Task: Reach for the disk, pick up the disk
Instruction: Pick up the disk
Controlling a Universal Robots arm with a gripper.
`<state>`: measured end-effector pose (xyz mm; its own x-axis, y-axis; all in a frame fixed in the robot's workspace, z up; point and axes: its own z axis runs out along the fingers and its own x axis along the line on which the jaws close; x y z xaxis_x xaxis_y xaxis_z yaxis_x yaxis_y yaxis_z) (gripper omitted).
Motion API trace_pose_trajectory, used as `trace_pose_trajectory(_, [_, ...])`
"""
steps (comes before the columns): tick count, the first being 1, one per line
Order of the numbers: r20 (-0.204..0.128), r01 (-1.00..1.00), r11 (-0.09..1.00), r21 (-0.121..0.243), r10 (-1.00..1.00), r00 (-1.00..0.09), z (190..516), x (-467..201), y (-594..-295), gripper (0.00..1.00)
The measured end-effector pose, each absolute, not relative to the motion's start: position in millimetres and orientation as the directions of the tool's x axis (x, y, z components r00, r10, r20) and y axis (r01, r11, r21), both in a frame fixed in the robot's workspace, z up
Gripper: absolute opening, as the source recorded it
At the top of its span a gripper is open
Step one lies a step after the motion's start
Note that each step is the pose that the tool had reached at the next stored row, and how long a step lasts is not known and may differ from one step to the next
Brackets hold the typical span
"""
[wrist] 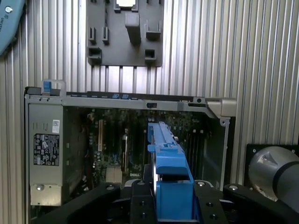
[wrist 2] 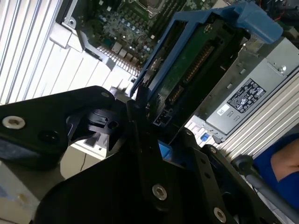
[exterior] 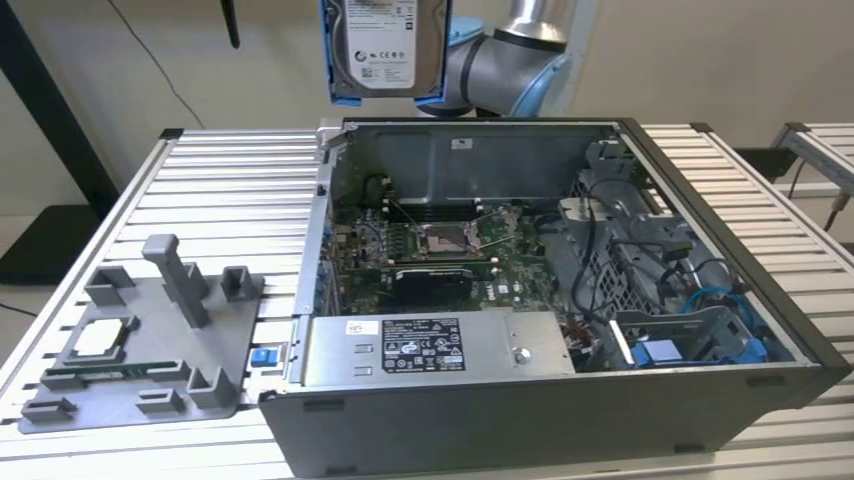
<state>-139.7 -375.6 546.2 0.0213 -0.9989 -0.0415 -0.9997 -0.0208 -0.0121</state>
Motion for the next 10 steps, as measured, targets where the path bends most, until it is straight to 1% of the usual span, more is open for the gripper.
trace_pose_trajectory(10, [-0.042, -1.000, -0.021, -0.012, -0.999, 0.021, 546, -119, -376, 0.00])
